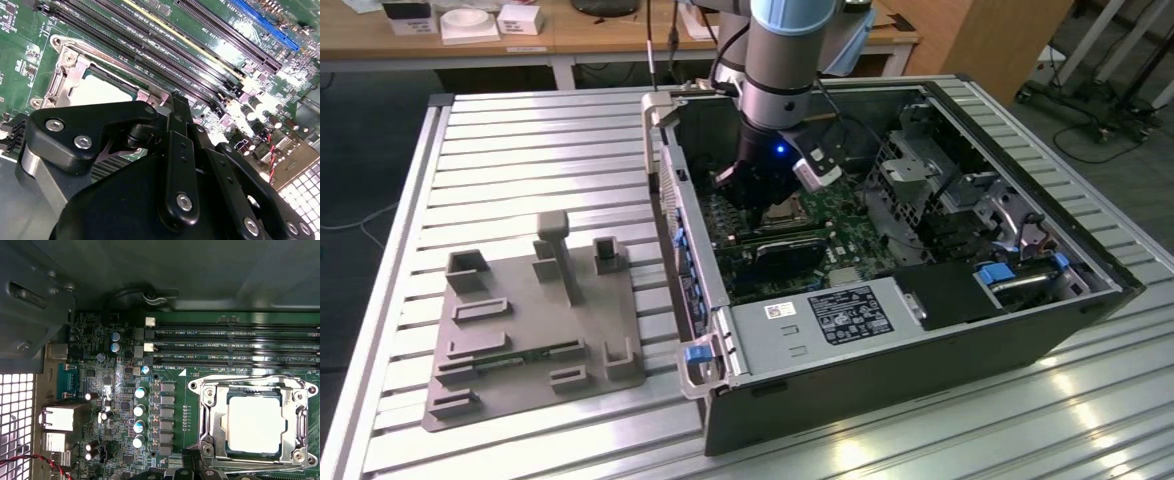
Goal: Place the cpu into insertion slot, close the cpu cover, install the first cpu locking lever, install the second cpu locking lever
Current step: 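Install the second cpu locking lever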
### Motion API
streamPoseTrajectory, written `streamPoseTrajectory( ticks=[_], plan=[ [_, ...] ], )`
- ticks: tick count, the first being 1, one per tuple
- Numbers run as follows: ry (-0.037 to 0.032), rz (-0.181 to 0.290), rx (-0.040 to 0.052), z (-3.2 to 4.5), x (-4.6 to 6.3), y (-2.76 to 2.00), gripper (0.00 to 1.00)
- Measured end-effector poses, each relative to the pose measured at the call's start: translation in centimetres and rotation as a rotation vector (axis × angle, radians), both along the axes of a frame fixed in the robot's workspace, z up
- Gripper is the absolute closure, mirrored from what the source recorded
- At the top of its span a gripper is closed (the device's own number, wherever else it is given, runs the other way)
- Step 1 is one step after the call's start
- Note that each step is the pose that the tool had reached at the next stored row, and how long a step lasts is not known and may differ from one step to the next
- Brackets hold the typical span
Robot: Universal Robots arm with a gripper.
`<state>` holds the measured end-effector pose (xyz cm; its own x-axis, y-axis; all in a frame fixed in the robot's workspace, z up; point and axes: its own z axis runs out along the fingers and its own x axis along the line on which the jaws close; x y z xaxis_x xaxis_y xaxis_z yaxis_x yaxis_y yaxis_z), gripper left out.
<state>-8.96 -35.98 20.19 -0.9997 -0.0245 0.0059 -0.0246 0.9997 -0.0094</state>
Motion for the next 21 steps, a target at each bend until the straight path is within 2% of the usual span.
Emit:
streamPoseTrajectory(
  ticks=[8,21],
  plan=[
    [0.0002,0.000,0.0004,-0.11,0.00,0.06,0.90],
    [0.0002,0.000,0.0065,-0.15,0.00,0.20,0.90]
  ],
)
